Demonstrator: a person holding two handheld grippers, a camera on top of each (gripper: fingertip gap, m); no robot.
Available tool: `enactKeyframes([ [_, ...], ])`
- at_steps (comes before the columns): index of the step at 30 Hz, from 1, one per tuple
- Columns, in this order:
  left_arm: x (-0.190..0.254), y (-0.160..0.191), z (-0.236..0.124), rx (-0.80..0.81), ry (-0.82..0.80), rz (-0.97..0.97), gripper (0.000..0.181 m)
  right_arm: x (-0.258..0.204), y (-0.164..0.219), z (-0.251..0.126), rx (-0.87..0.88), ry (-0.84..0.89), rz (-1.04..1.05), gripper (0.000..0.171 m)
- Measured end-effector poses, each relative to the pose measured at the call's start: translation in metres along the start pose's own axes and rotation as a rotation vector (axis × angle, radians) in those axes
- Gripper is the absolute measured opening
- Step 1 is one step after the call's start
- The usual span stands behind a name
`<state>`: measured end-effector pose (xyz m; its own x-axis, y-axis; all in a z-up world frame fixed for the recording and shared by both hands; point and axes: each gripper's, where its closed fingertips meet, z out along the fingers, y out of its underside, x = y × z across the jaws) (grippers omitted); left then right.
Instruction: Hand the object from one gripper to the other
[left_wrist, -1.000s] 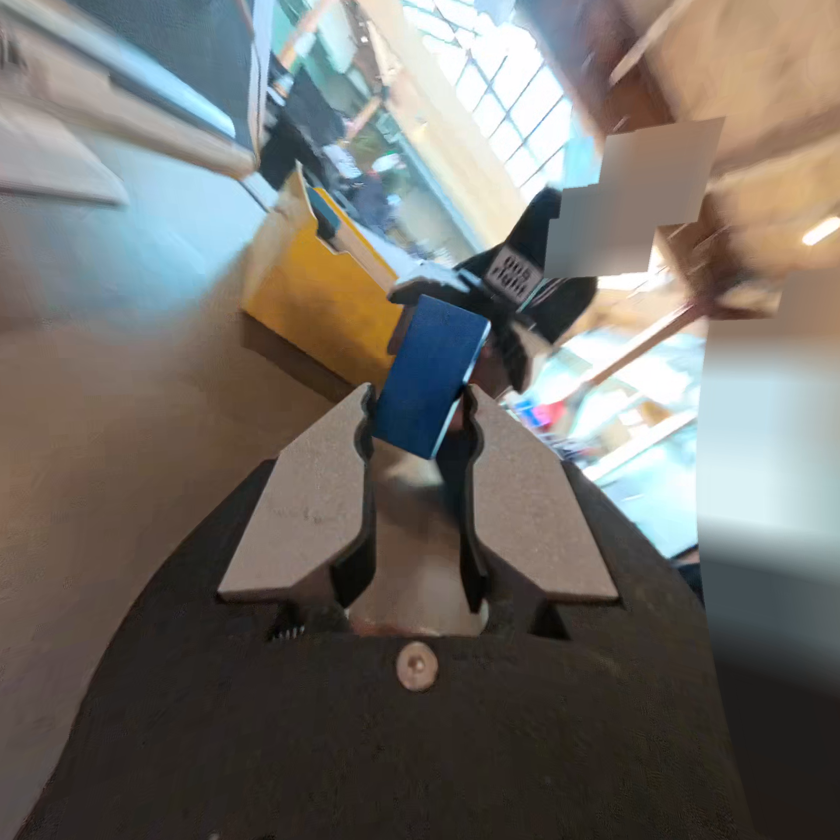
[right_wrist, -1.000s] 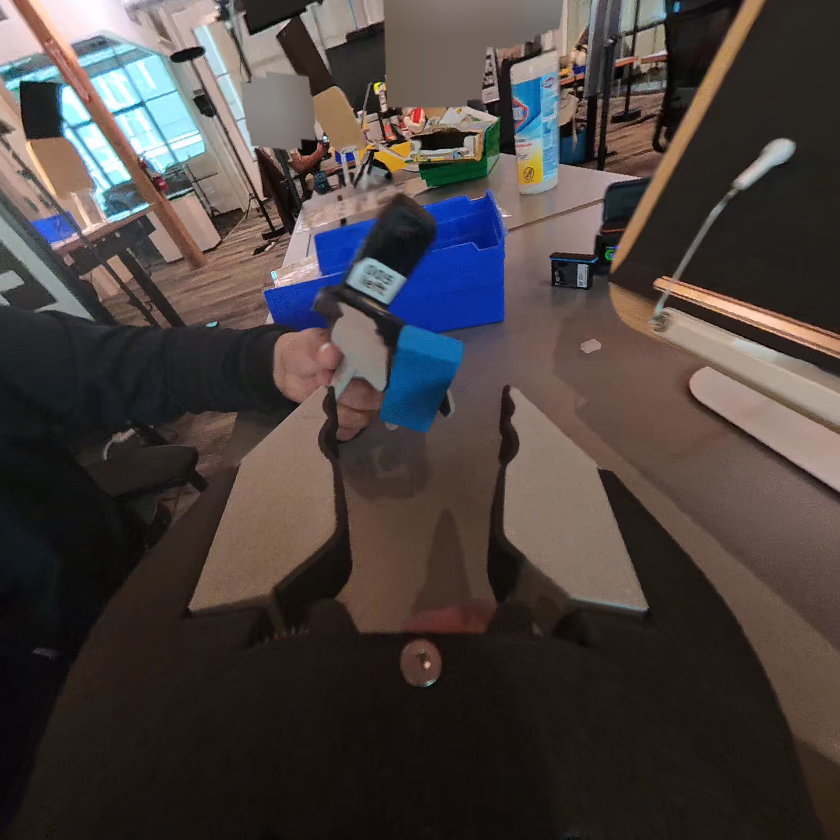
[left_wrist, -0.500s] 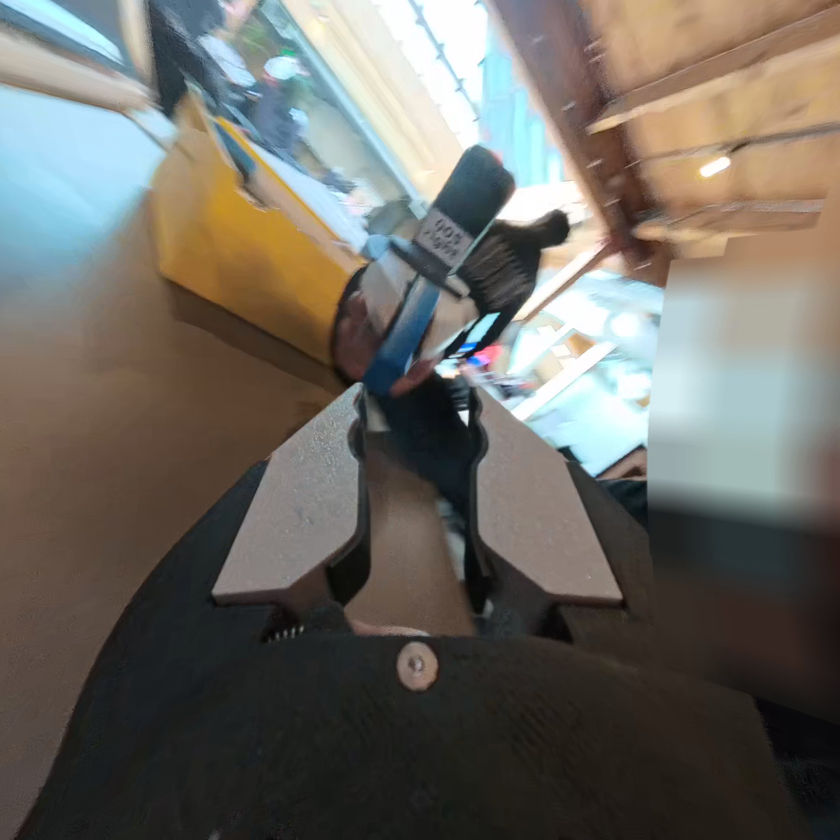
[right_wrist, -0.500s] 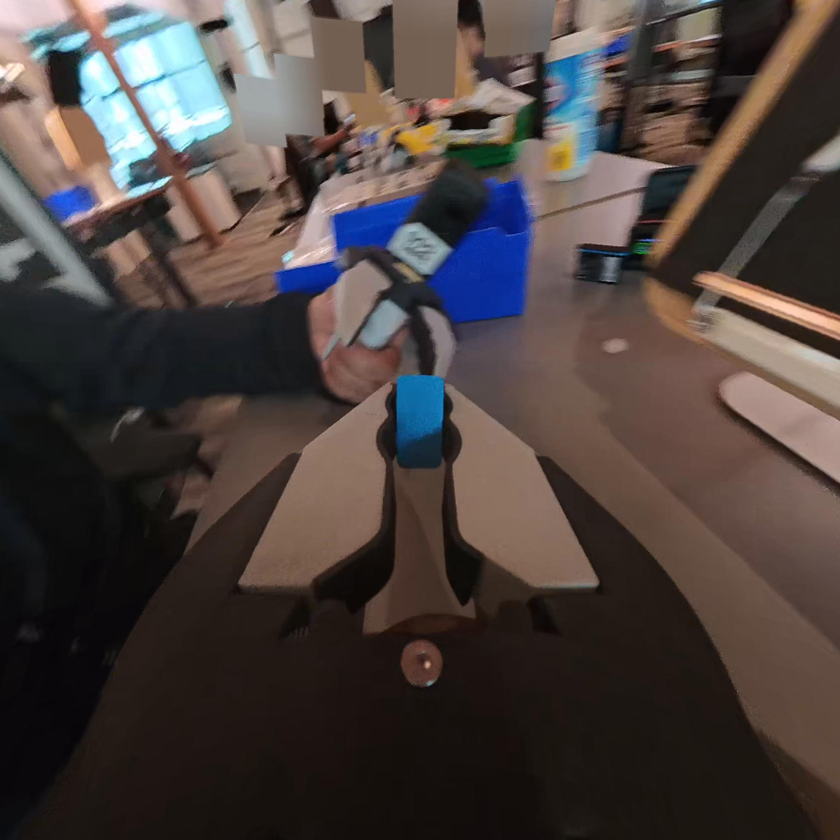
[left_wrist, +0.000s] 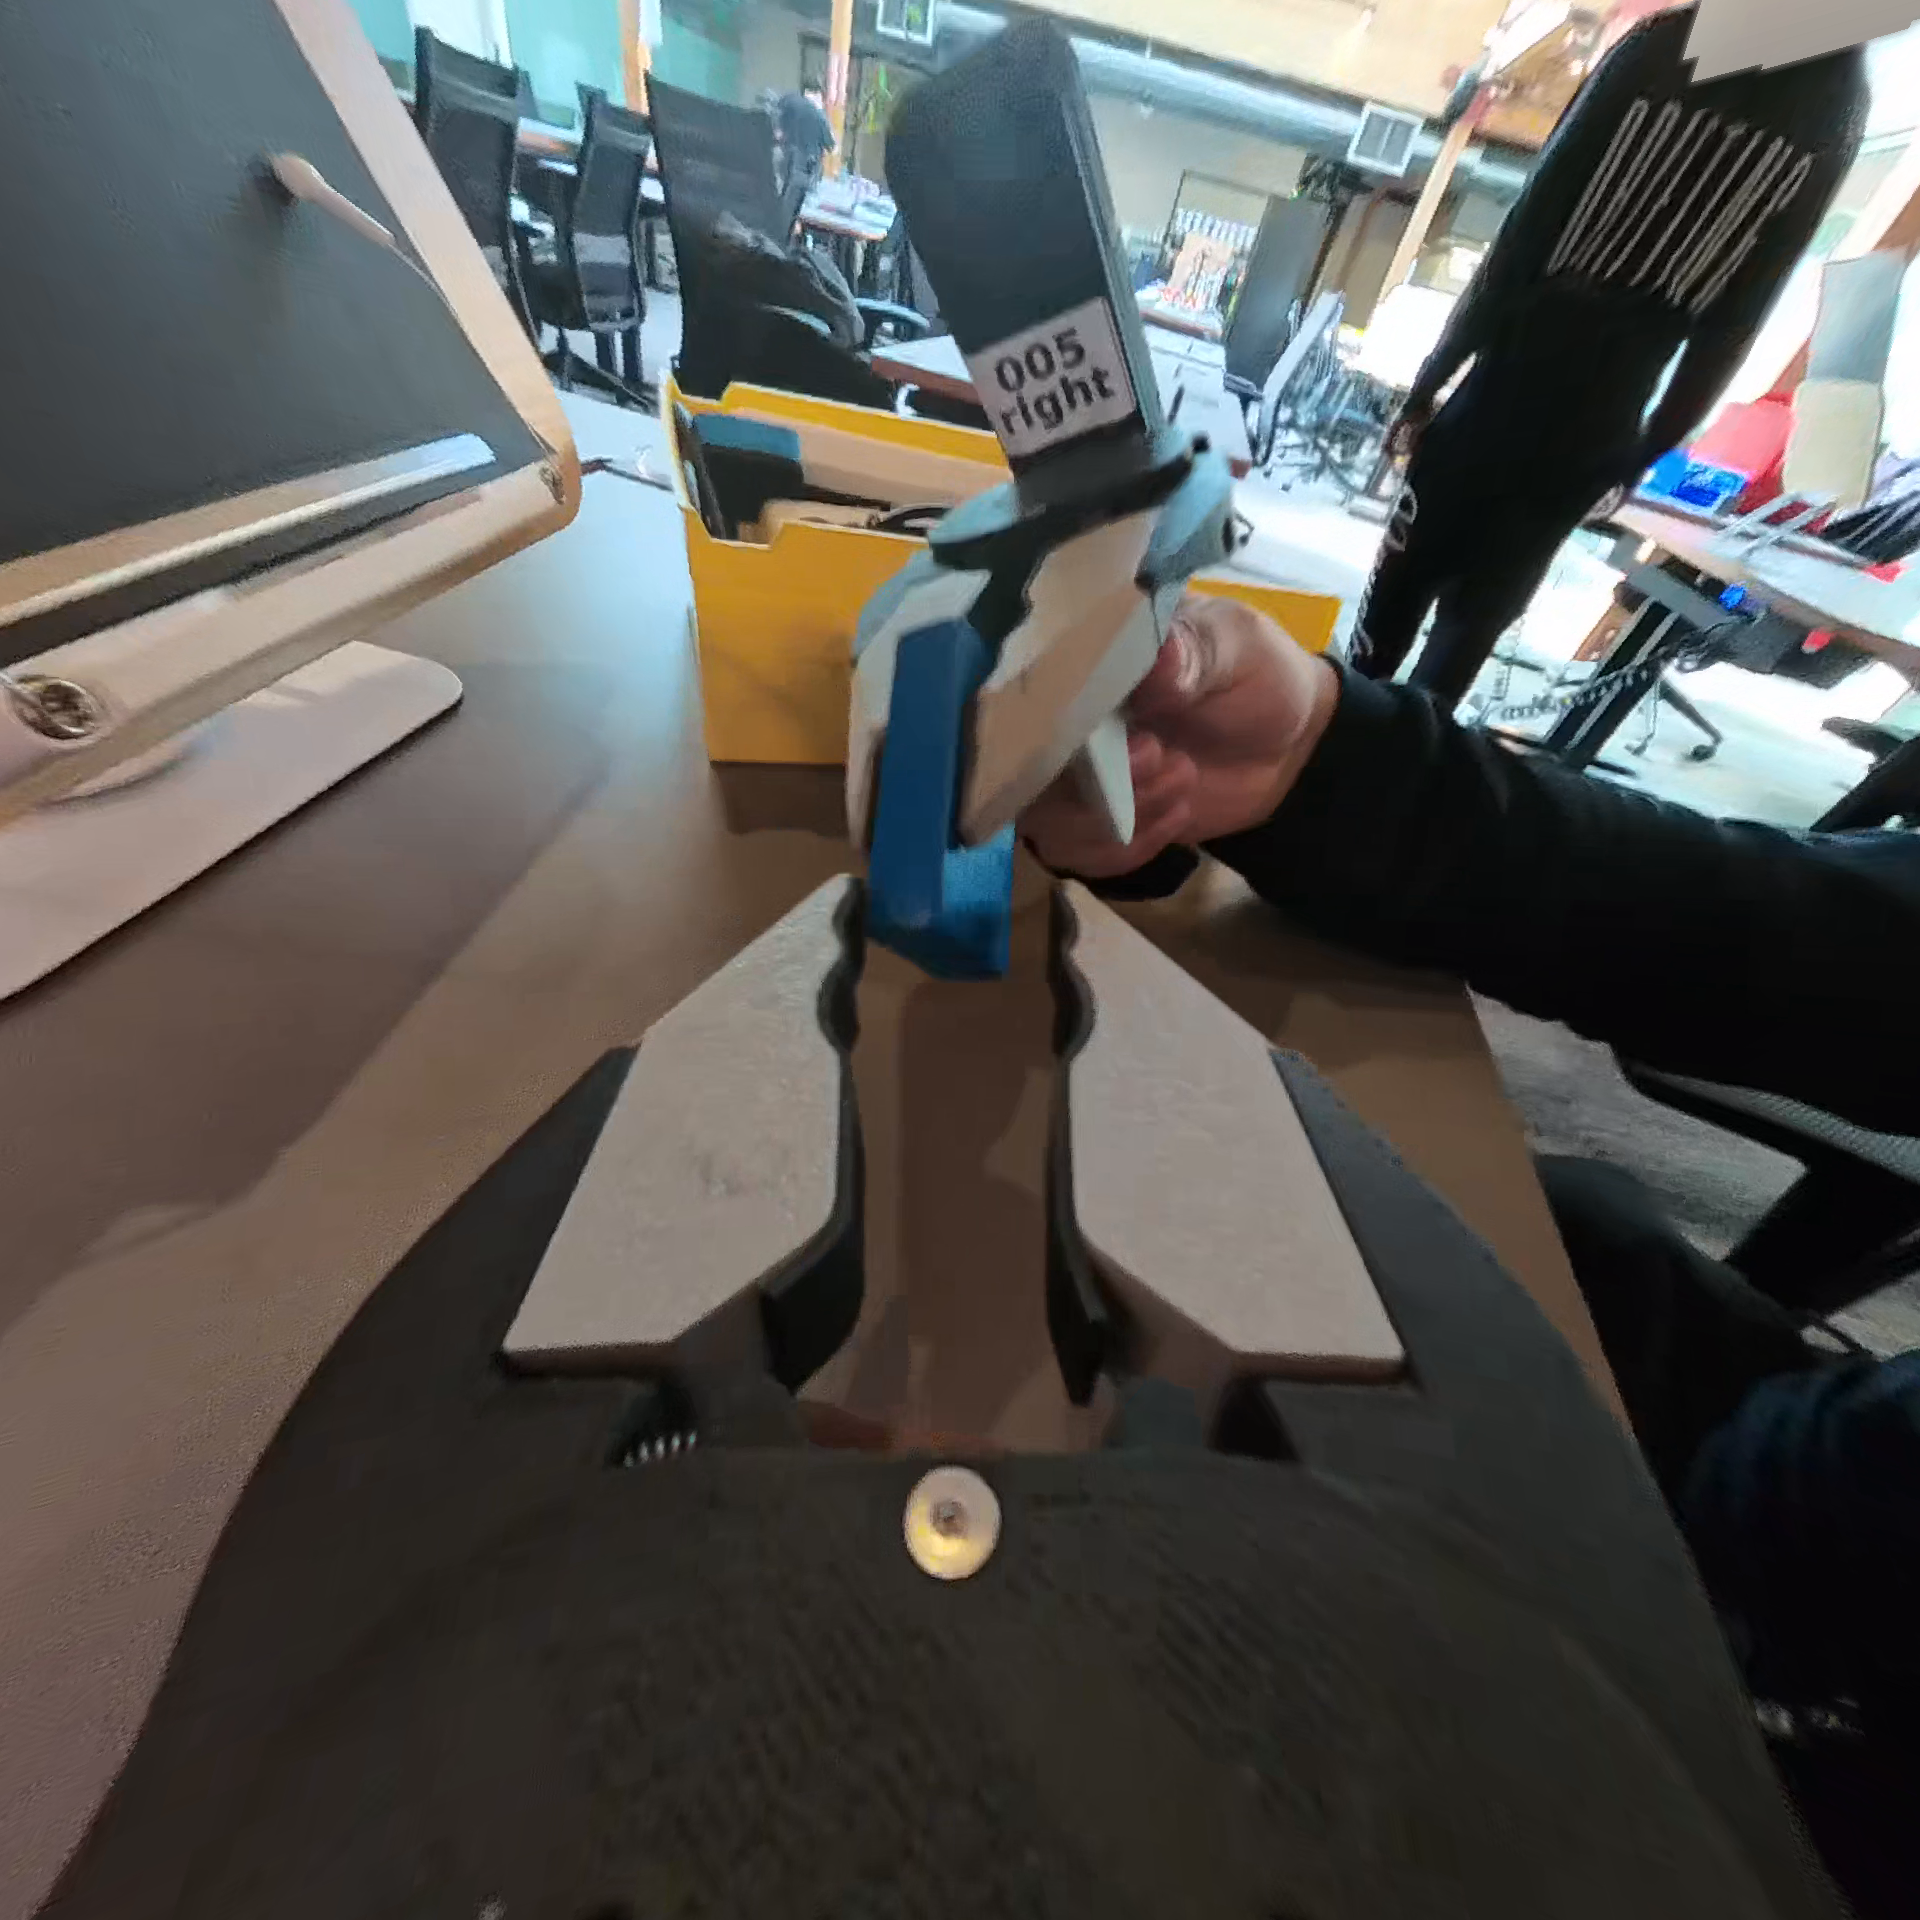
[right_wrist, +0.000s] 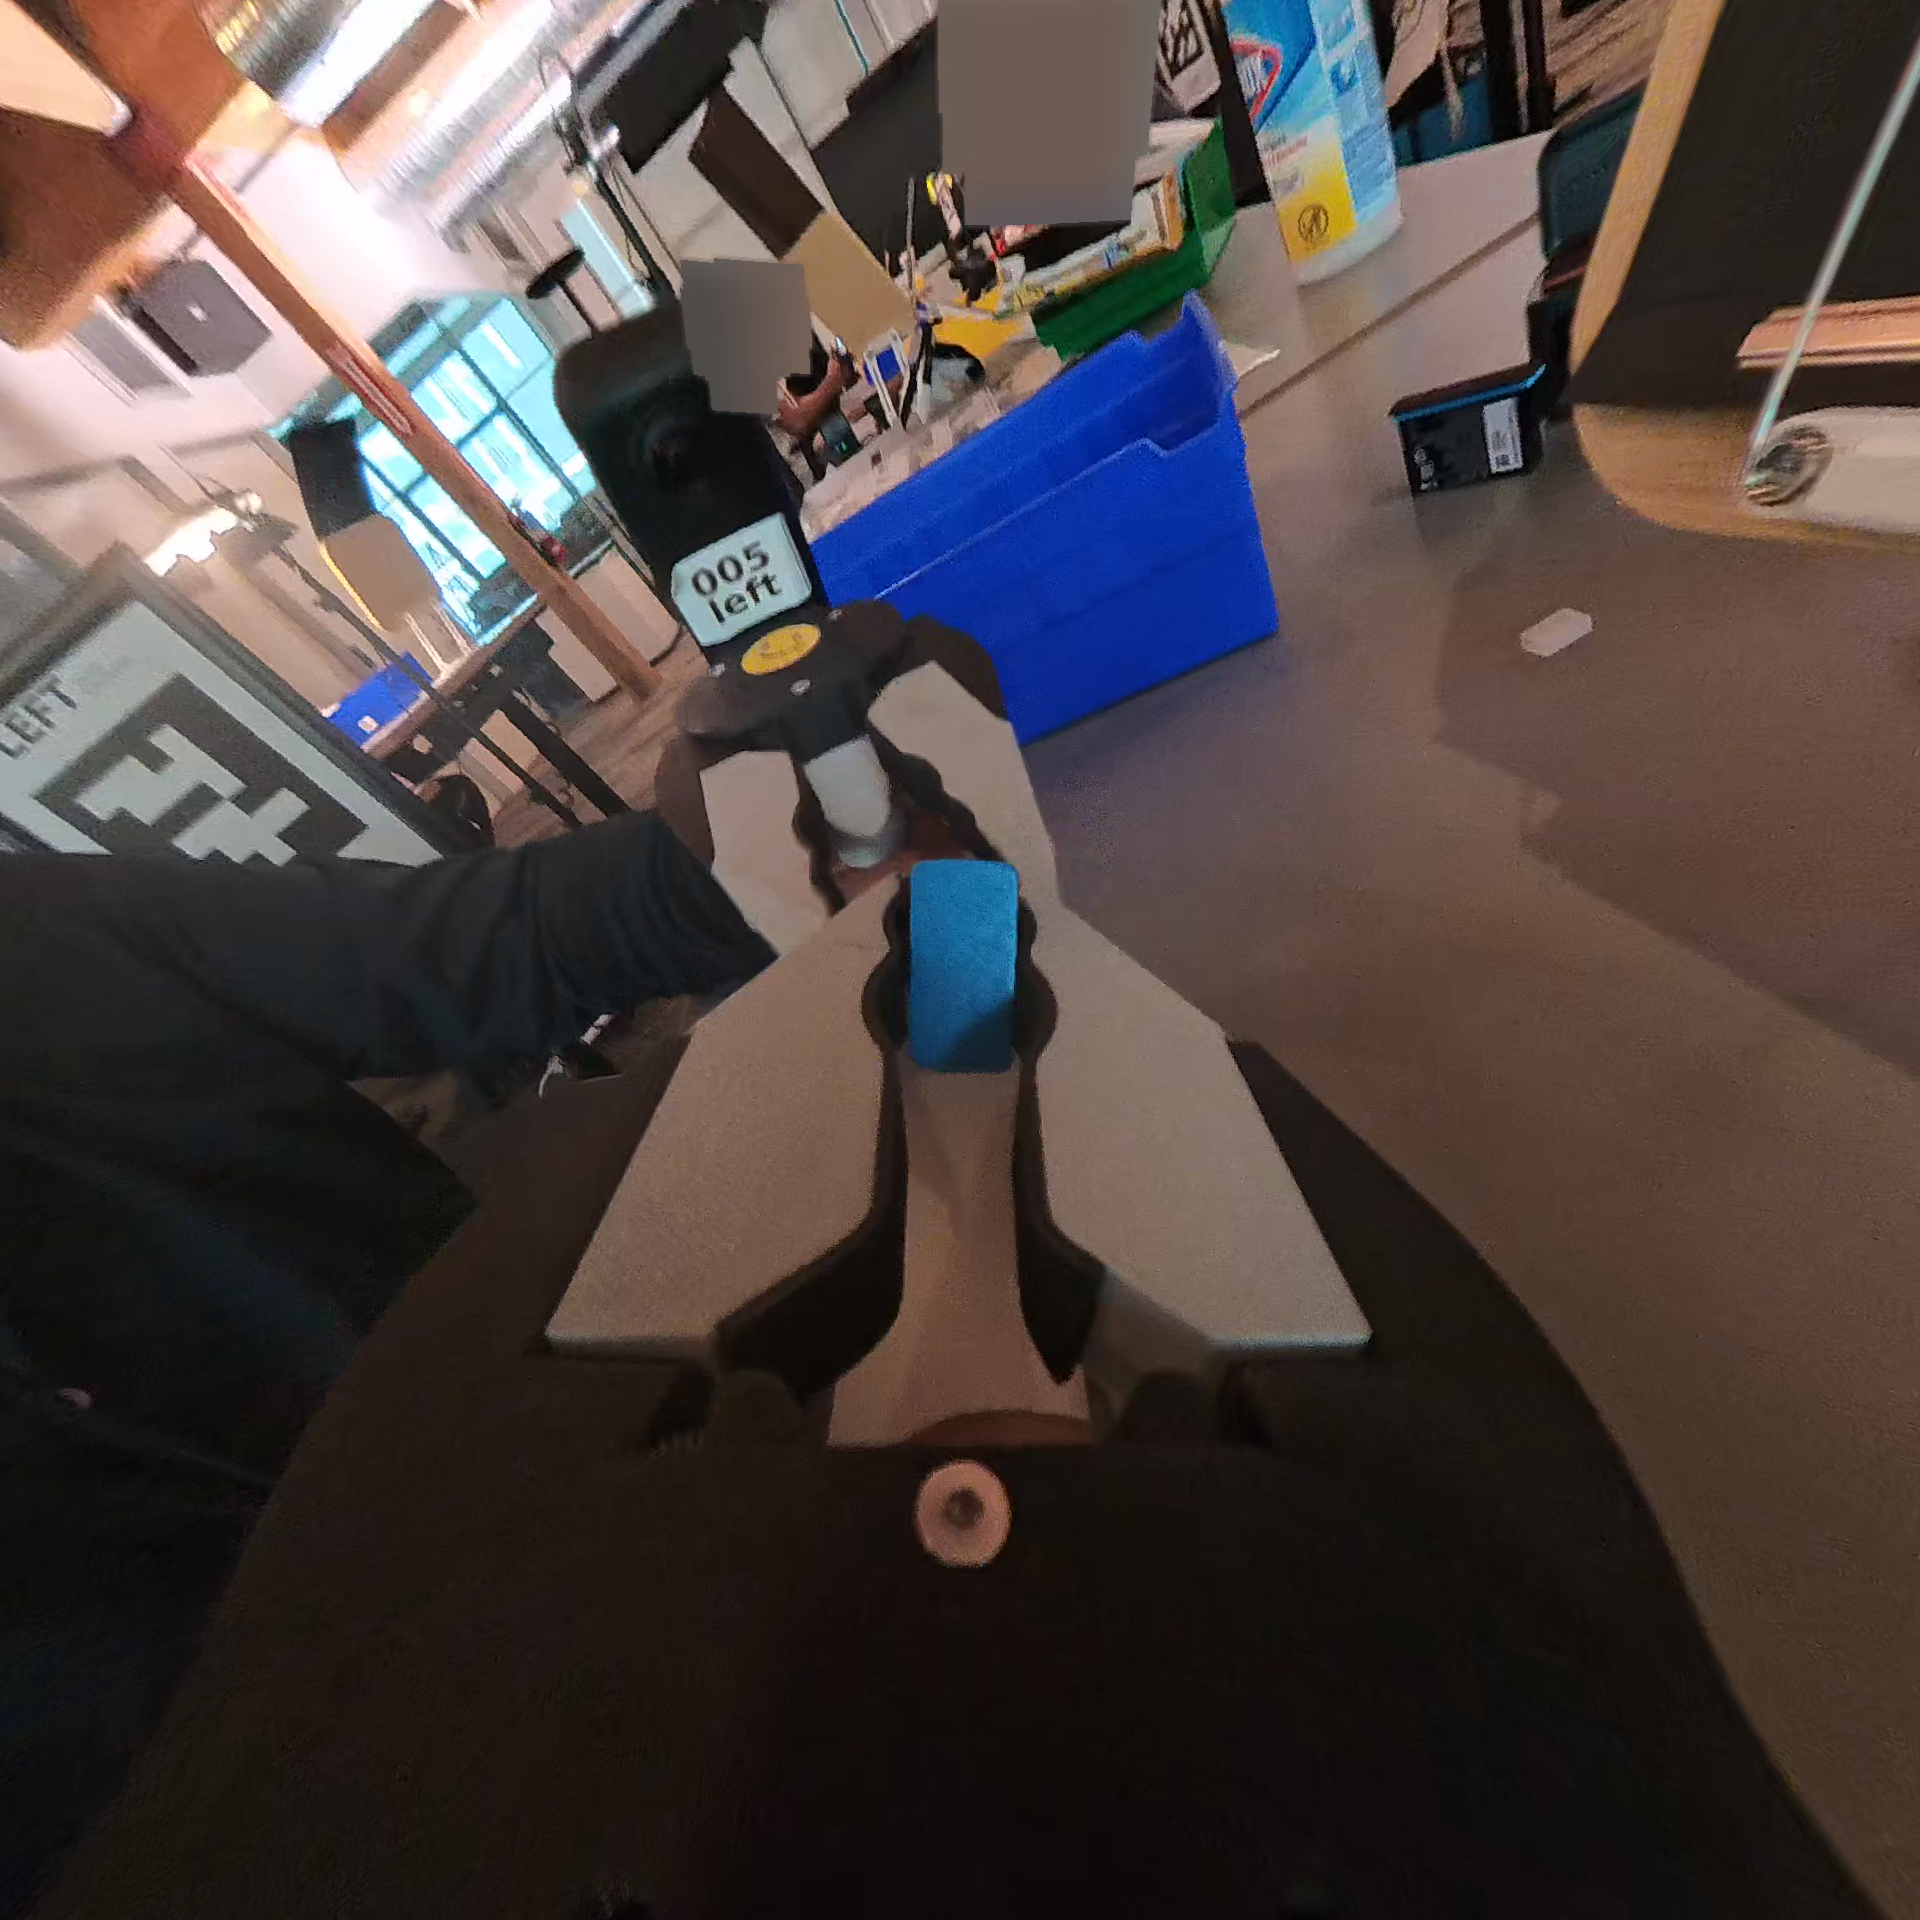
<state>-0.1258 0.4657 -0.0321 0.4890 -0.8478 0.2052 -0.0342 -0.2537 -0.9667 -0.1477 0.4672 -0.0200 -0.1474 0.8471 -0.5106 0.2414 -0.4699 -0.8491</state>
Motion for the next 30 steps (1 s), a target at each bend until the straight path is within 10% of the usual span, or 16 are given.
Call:
enactKeyframes([
  [5, -0.006, 0.004, -0.004, -0.045, -0.052, 0.119, 0.017, 0.005, 0.004, 0.002, -0.044, 0.066, -0.087, 0.021],
  [10, -0.045, -0.013, -0.023, -0.171, -0.659, 1.105, 0.013, 0.016, -0.005, -0.019, 0.023, 0.082, 0.062, 0.052],
  [18, -0.043, -0.027, -0.017, -0.186, -0.860, 1.763, 0.013, 0.006, -0.019, -0.015, 0.157, -0.150, 0.335, 0.065],
  [22, -0.032, -0.030, -0.011, -0.159, -0.871, 1.811, 0.013, 0.007, -0.014, -0.011, 0.126, -0.139, 0.300, 0.020],
  [30, -0.050, -0.010, -0.007, -0.185, -0.810, 1.426, 0.031, 0.016, -0.040, -0.053, 0.082, 0.430, -0.245, 0.013],
])
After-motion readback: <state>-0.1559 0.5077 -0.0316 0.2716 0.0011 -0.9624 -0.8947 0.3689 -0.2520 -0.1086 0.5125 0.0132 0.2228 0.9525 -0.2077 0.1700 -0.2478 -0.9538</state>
